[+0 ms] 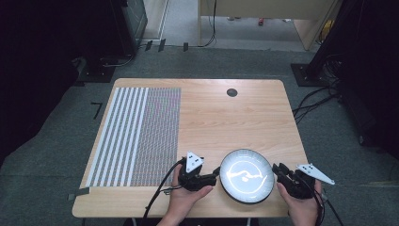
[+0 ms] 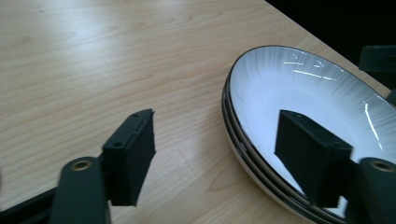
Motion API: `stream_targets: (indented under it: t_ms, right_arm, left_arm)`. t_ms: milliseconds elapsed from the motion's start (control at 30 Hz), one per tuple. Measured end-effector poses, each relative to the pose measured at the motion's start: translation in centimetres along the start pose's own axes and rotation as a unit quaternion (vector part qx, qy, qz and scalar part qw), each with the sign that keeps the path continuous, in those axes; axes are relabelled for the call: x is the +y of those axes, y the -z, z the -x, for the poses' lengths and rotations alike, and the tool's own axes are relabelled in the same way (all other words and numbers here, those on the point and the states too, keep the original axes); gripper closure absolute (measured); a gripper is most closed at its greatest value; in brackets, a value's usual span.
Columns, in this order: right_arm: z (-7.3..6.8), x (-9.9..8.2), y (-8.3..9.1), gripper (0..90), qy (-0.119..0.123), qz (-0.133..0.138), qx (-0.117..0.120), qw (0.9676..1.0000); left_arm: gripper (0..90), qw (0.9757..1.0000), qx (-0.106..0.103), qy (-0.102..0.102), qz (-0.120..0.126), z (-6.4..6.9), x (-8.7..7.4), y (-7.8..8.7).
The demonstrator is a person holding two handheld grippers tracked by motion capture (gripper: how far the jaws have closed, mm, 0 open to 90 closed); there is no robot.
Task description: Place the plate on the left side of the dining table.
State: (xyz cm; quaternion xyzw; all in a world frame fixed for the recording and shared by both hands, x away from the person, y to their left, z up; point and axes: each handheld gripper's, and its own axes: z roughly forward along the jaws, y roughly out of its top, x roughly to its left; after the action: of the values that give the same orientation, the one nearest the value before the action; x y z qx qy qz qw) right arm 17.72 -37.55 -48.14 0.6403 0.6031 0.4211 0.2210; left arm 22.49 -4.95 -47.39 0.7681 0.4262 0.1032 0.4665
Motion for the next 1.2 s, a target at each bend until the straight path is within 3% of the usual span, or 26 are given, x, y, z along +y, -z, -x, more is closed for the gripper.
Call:
stream_targets:
  t_ms: [100,333,567,733,867,1200]
  right_arm:
    - [0.0,0.0,-0.1,70.5,-0.010,-0.013,0.007,0.9998]
    - [-0.3,-0.3,-0.7,74.8,-0.007,-0.048,0.002,0.9988]
    - [-0.6,-0.4,-0.9,81.8,-0.009,-0.064,0.007,0.9979]
    - [-0.7,-0.5,-0.9,82.3,-0.009,-0.063,0.004,0.9980]
    - [-0.6,-0.5,-0.9,79.8,-0.013,-0.058,-0.003,0.9982]
    - [-0.6,-0.5,-1.0,82.8,-0.016,-0.061,0.004,0.9980]
  left_arm:
    - [41.7,0.9999,-0.010,0.002,-0.009,0.4,-0.1,-0.5]
    - [55.3,0.9990,-0.018,-0.007,-0.041,1.0,-0.7,-1.6]
    - [65.8,0.9982,-0.036,-0.014,-0.045,1.5,-0.9,-1.8]
    - [67.5,0.9979,-0.040,-0.019,-0.047,1.7,-1.0,-2.0]
    - [65.9,0.9989,-0.027,-0.014,-0.036,1.6,-1.0,-1.7]
    - [70.3,0.9986,-0.031,-0.020,-0.038,1.9,-1.1,-1.9]
